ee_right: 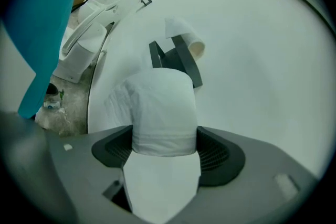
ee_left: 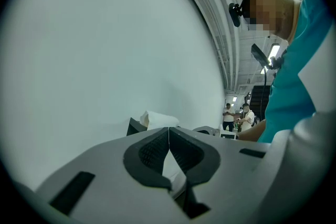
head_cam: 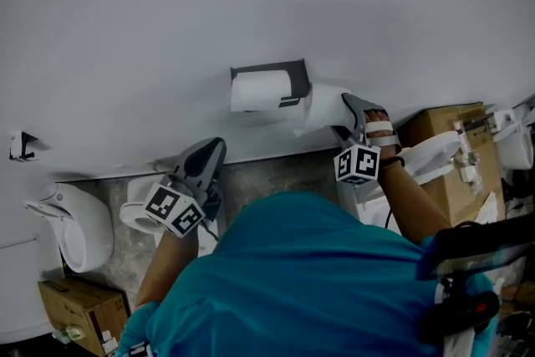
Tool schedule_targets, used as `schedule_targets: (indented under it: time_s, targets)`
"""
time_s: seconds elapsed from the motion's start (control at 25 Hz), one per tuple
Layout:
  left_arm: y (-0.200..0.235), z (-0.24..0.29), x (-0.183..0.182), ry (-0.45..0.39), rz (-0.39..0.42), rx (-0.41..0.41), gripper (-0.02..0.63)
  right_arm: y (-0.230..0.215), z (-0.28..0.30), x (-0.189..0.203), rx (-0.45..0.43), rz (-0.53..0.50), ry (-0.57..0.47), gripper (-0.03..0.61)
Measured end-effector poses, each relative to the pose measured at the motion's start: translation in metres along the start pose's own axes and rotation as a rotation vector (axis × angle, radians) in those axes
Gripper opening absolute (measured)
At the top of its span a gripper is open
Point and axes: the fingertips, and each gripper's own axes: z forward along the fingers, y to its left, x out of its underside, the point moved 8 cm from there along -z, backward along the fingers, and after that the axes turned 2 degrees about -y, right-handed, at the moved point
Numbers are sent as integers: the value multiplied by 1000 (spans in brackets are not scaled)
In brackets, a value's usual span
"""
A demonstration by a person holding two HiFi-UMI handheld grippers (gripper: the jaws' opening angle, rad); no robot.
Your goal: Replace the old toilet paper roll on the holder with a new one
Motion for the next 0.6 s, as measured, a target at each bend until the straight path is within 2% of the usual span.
schedule_targets:
  time_s: [0.28,0.6]
  targets:
    - [-4,11,-23,16,121,2,11,-23,-28,15,-2,147,-45,360]
    - [-6,30,-41,56,186,22,11,-63,-61,20,-44,467,-231,360]
